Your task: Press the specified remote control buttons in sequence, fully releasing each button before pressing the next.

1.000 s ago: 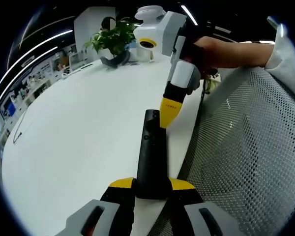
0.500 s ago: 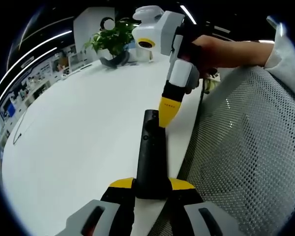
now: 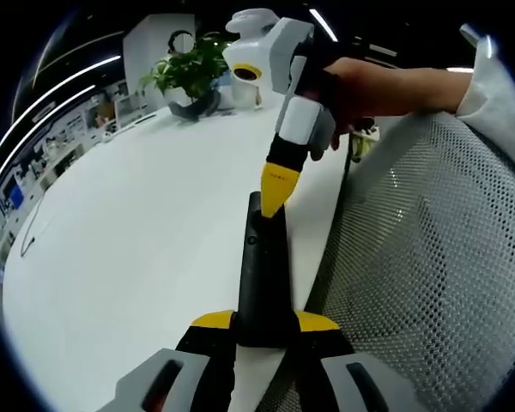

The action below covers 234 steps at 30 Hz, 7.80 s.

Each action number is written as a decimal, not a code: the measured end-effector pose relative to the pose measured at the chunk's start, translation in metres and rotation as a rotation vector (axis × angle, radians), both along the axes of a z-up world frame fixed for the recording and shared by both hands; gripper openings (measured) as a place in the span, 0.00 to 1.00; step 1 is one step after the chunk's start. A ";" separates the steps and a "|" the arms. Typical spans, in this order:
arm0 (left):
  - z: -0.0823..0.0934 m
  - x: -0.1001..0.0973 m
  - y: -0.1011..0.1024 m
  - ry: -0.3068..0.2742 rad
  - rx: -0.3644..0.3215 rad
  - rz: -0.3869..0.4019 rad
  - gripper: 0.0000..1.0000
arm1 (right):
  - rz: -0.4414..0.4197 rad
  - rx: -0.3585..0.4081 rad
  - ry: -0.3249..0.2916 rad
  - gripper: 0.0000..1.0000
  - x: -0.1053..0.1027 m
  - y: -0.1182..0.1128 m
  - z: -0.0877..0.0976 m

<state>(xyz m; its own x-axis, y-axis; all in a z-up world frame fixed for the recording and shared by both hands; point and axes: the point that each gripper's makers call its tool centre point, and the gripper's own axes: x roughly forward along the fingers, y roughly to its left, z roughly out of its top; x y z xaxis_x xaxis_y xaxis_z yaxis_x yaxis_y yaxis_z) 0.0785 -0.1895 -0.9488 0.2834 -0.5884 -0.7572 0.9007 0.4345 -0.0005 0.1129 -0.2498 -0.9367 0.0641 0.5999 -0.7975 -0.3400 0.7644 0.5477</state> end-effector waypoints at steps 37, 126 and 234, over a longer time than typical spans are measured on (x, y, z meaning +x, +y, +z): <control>0.000 -0.002 -0.002 -0.002 -0.010 -0.009 0.25 | 0.026 -0.002 -0.025 0.00 -0.001 0.002 -0.003; 0.000 -0.007 -0.007 -0.016 -0.002 -0.056 0.24 | 0.055 0.066 0.011 0.00 -0.007 0.023 -0.003; 0.001 -0.005 -0.008 -0.005 -0.014 -0.025 0.24 | 0.067 0.020 0.102 0.00 -0.024 0.013 -0.002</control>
